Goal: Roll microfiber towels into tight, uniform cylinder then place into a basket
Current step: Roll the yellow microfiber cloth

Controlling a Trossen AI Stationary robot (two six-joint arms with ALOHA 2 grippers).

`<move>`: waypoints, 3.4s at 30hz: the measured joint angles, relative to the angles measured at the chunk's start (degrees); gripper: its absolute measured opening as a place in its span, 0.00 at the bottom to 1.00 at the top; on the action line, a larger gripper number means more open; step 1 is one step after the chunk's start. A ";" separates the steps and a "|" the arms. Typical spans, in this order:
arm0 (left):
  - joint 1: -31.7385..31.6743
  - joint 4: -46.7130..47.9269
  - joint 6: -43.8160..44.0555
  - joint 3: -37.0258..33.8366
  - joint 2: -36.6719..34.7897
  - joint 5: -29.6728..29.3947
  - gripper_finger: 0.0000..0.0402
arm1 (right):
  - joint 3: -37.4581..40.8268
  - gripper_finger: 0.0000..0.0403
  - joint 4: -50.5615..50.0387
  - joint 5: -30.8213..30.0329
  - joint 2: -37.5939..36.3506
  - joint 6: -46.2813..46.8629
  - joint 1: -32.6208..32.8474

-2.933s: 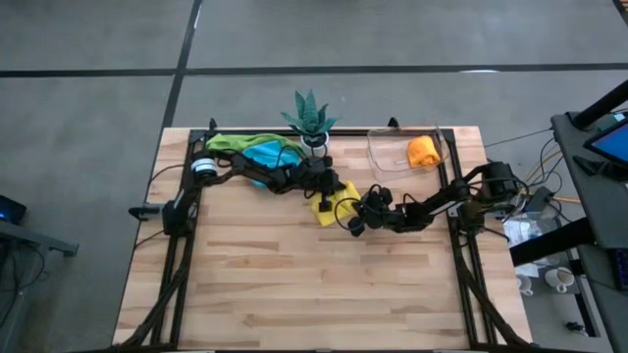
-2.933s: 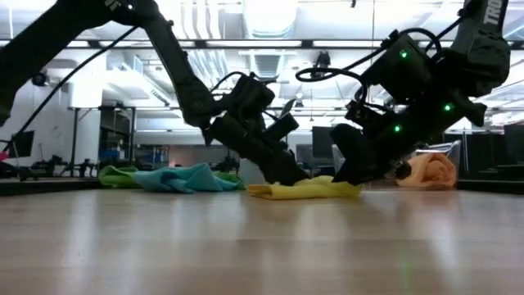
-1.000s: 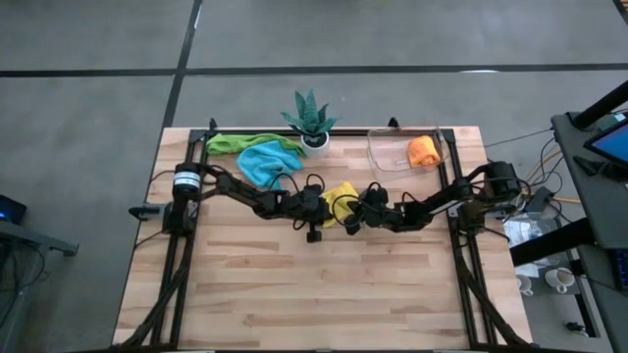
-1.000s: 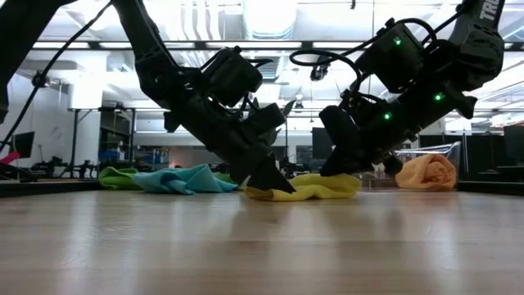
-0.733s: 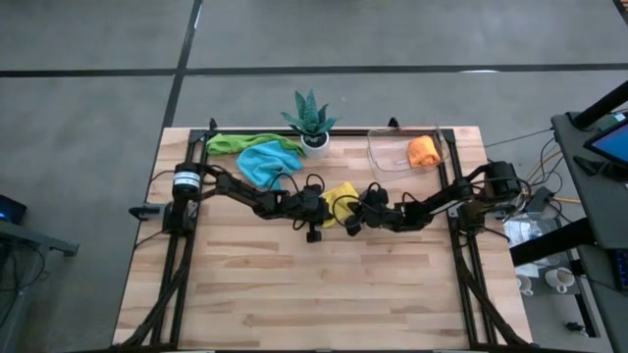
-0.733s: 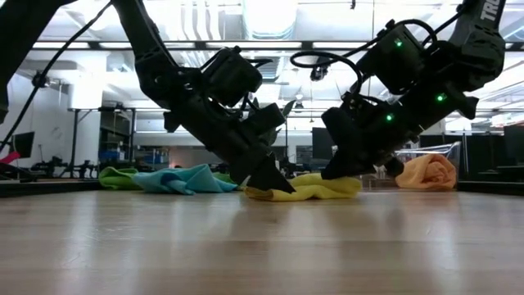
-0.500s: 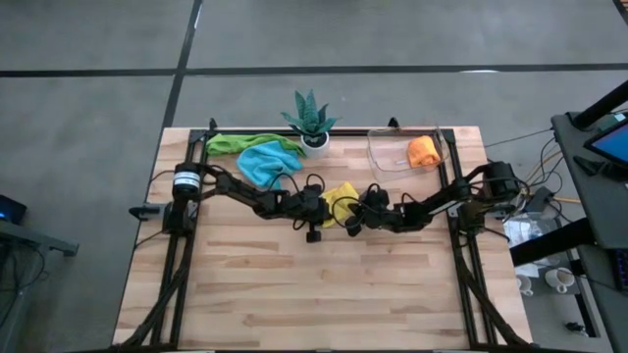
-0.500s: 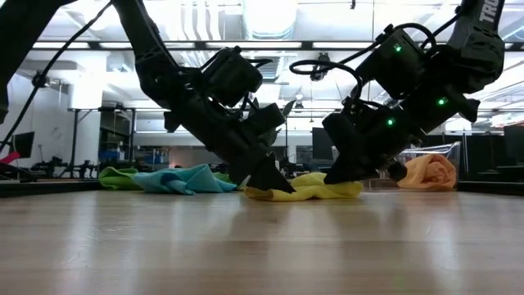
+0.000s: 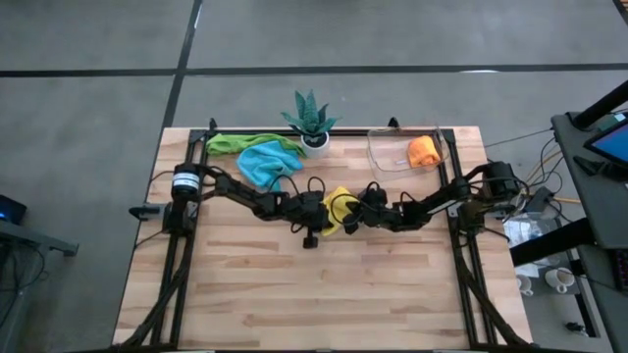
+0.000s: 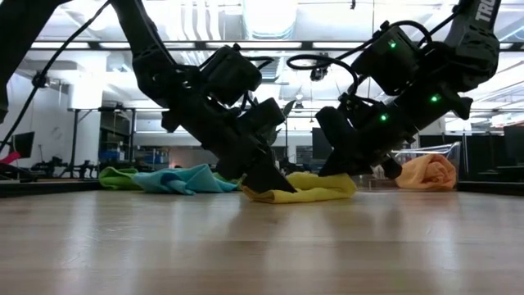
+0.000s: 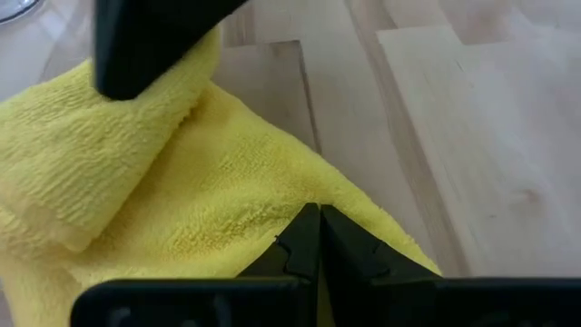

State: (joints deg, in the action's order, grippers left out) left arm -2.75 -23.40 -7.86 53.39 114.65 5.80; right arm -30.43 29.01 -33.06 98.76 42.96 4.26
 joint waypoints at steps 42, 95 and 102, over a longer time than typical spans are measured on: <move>0.13 -5.72 -0.02 0.70 -3.88 -18.25 0.00 | 0.39 0.02 -1.61 1.93 0.02 1.88 0.21; 1.37 15.34 7.48 1.54 -8.25 -16.36 0.00 | 0.59 0.02 -2.21 2.44 0.02 1.85 0.50; -1.89 14.51 6.83 1.49 -5.44 -18.41 0.00 | 0.57 0.02 -2.95 3.50 0.00 3.42 0.99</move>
State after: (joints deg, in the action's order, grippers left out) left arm -4.63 -8.89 -1.03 54.87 109.21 -12.61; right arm -29.87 26.06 -29.56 98.76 46.38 5.25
